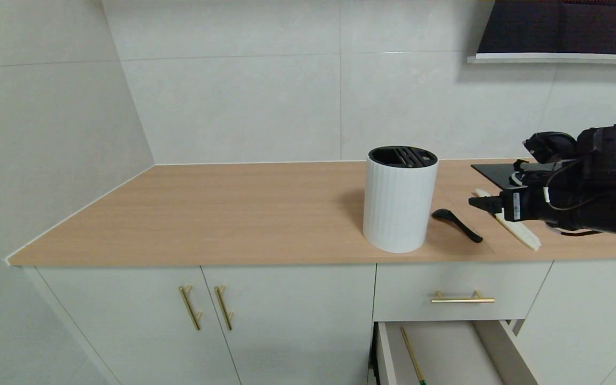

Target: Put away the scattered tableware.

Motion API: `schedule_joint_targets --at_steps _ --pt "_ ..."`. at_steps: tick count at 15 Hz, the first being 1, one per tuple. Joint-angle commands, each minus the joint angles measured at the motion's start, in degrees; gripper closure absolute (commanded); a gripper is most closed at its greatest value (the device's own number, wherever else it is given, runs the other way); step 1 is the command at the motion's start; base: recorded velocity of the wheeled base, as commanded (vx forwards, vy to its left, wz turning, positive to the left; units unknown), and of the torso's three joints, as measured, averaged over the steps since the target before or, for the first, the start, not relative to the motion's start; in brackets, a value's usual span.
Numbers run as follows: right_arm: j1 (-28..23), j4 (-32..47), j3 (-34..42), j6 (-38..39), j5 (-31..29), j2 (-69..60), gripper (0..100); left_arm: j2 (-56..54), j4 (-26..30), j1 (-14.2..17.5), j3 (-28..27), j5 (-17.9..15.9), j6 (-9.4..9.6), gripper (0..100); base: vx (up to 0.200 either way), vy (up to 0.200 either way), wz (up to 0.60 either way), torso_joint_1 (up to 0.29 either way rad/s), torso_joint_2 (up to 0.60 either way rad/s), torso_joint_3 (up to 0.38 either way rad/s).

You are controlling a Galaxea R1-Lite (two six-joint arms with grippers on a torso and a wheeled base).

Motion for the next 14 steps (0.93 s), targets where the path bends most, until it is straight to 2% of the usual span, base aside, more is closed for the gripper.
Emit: schedule_joint_targets --at_steps 1,2,4,14 --pt "-3.93 -0.49 -5.8 -0.68 7.57 10.12 0 0.0 -0.01 0.01 0.0 -0.04 -0.01 0 0.0 0.0 0.0 0.0 0.0 0.0" --pt "-5.51 -0.67 -8.7 -1.91 10.03 14.43 0 0.0 -0.01 0.01 0.0 -0.04 -0.01 0 0.0 0.0 0.0 0.0 0.0 0.0" --pt "-6.48 -0.67 -11.6 -3.05 10.21 18.56 0 0.0 -0.01 0.01 0.0 0.05 -0.01 0 0.0 0.0 0.0 0.0 0.0 0.0" --pt "-4.81 -6.64 -12.22 -3.14 9.95 27.26 0 0.0 -0.01 0.01 0.0 0.05 -0.01 0 0.0 0.0 0.0 0.0 0.0 0.0"
